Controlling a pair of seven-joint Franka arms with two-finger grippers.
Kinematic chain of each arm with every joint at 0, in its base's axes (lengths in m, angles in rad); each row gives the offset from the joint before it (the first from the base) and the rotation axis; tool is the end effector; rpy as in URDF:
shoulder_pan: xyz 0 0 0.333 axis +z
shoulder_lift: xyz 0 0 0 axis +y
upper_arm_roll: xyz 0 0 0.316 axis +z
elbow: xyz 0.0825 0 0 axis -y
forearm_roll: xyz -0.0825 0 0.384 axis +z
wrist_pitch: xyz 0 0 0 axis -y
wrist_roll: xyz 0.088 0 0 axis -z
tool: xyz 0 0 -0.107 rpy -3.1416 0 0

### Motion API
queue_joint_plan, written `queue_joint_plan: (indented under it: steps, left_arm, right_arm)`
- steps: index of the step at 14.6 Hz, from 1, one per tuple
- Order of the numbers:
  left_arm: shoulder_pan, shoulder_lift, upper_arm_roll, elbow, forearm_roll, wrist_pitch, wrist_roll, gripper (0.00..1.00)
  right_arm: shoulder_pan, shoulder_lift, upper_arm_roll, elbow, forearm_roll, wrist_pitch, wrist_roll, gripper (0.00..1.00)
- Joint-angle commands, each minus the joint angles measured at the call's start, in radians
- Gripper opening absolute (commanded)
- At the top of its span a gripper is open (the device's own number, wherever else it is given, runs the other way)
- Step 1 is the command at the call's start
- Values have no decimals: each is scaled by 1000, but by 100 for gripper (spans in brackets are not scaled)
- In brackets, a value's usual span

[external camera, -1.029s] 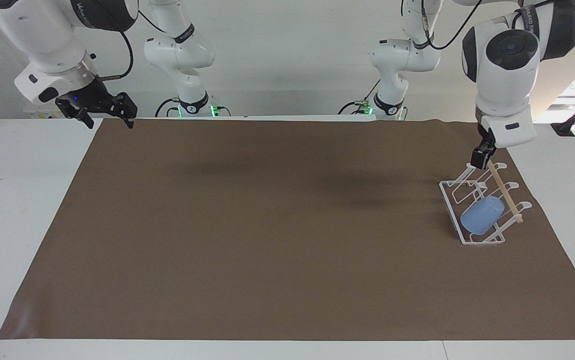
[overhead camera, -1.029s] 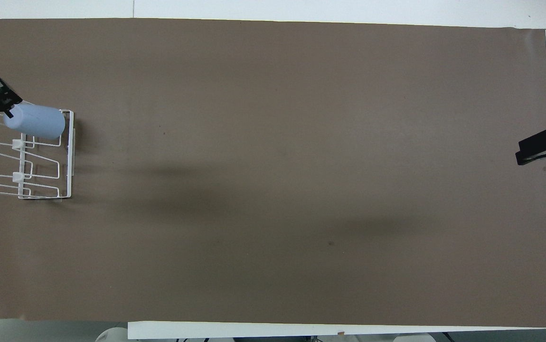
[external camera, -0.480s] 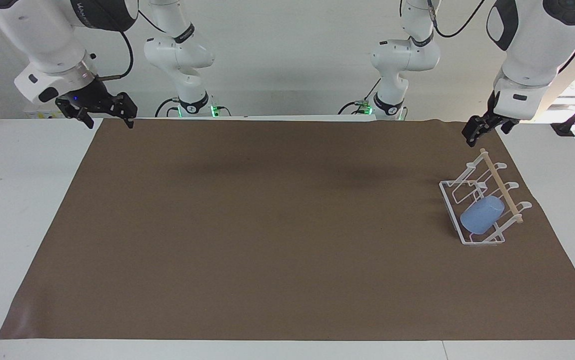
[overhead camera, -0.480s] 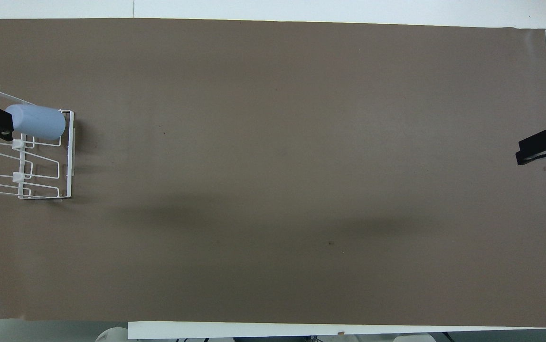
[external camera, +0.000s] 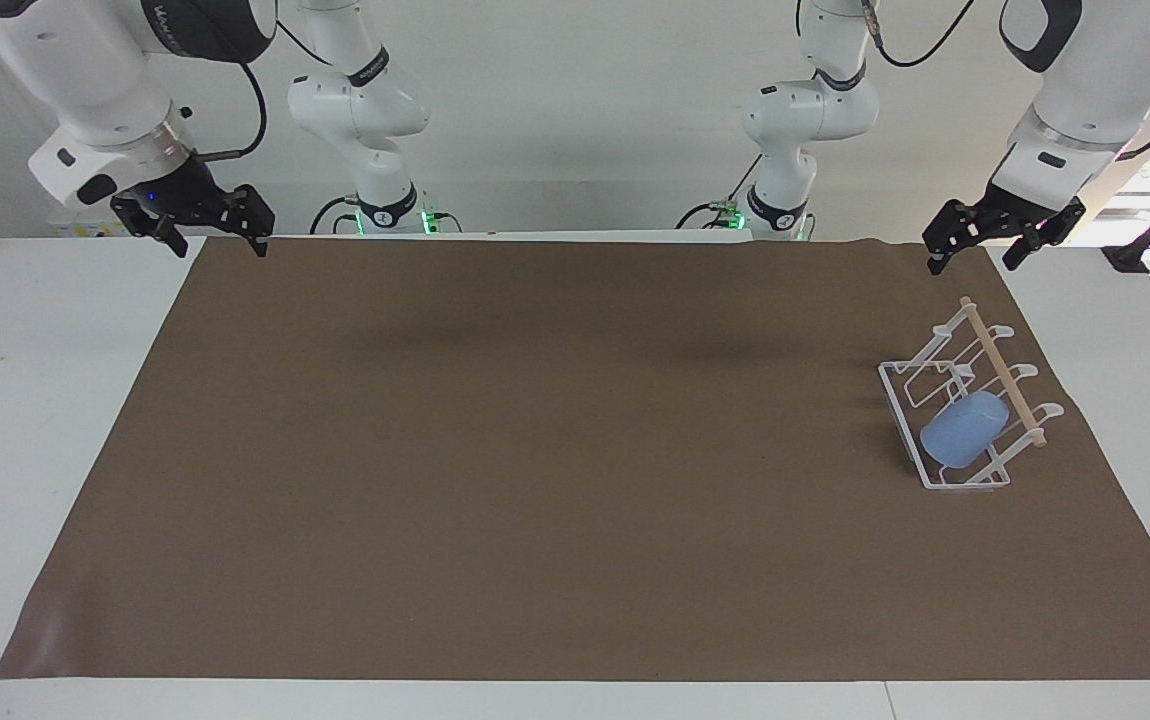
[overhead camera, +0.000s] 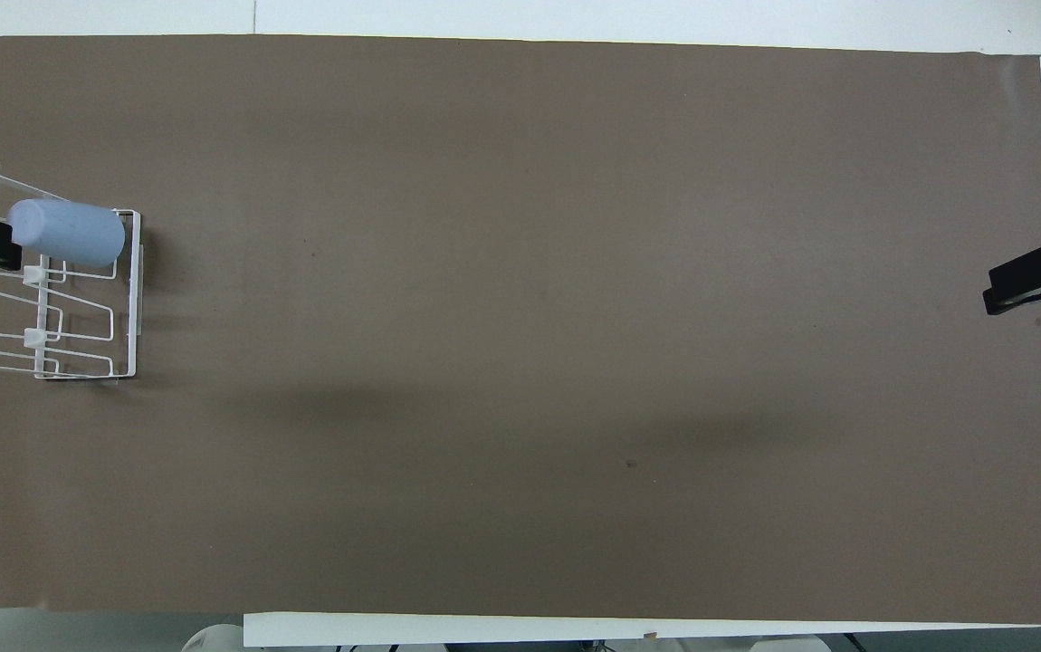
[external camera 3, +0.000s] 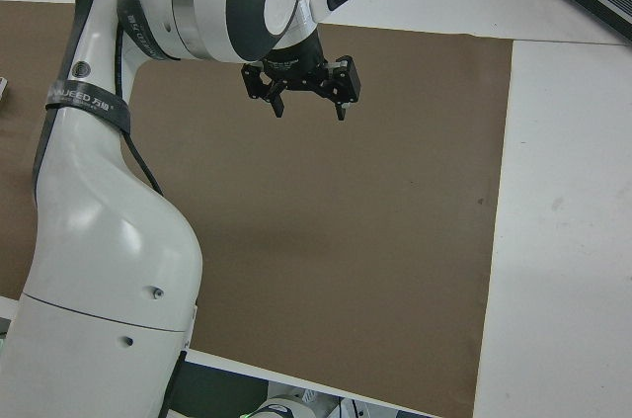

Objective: Hang cup on cup holder

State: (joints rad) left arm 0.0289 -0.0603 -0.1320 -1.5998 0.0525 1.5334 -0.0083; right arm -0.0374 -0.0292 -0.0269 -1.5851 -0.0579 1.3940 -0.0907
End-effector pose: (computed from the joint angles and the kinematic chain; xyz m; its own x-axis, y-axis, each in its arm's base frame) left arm 0.5296 -0.0513 0.6402 0.9957 -0.0924 -0.0061 -0.0926 -0.9939 -0.0604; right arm 0.5240 -0.0410 0.6199 0.9861 0.0171 -0.1654 0.0244 -0.9988 0.0423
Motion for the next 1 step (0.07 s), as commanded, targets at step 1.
queue_joint_plan:
  steps: [1]
  left_arm:
    - [28,19,-28,40,-17,1,25,100]
  right_arm:
    - [-13,-20,7,-21,20,-3,-3,99]
